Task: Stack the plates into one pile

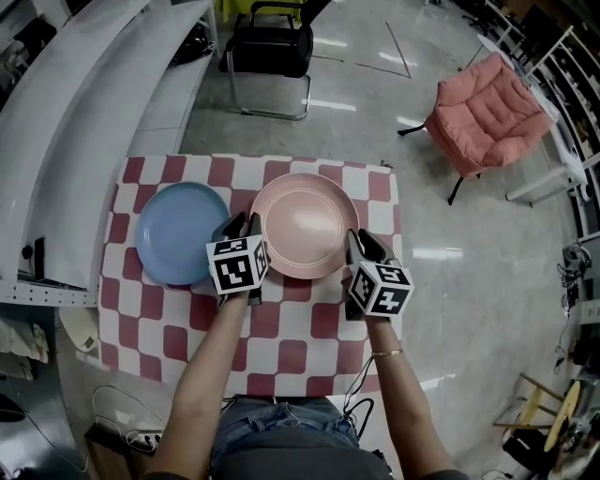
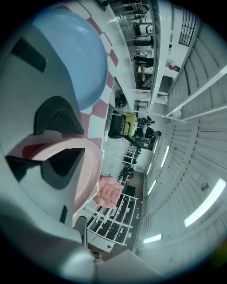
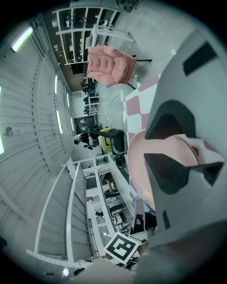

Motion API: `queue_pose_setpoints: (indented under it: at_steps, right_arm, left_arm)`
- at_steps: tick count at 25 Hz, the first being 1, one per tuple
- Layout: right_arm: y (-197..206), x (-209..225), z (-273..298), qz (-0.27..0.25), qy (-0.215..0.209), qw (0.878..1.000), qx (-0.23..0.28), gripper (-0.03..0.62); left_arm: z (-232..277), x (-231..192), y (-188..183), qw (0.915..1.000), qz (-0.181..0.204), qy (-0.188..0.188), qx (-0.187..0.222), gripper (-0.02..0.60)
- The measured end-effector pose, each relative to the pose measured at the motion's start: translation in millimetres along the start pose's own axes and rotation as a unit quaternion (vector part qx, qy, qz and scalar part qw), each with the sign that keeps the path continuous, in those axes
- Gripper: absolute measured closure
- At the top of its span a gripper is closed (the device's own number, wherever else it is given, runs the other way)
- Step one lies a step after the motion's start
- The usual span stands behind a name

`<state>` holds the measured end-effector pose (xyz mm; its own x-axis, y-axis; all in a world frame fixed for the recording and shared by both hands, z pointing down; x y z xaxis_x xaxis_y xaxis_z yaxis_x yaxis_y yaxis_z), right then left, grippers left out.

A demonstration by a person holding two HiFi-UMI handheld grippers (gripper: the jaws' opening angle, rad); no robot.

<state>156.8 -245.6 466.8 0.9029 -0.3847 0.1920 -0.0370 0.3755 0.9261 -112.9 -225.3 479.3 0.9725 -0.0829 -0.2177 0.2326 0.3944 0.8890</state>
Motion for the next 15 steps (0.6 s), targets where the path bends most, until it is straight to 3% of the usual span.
queue_pose_setpoints:
  at_steps: [8,15]
  right_arm:
    - [-9.6,-43.9,-3.5,0.005,-0.070,0.997,0.014,0.490]
    - [-8.3,-102.7,-4.7,0.002,-0.152,0.988,0.013,0.505]
  left_arm:
    - [-49.4,-20.9,-16.5,0.9987,-0.012,-0.018,0.046,0.485]
    - [-103.5,-63.4,-15.1,0.9953,-0.024,-0.065,0.068,0.509]
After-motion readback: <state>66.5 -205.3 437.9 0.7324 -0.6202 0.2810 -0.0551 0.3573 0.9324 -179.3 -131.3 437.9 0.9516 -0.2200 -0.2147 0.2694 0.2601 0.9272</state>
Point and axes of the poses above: the fingertips, and each gripper's own axes: z forward along the fingers, x to its right, y out of its underside, the point moved 8 cm from there along -z, backward along the fingers, and after that the axes turned 11 degrees about x, right-handed, at the moved point
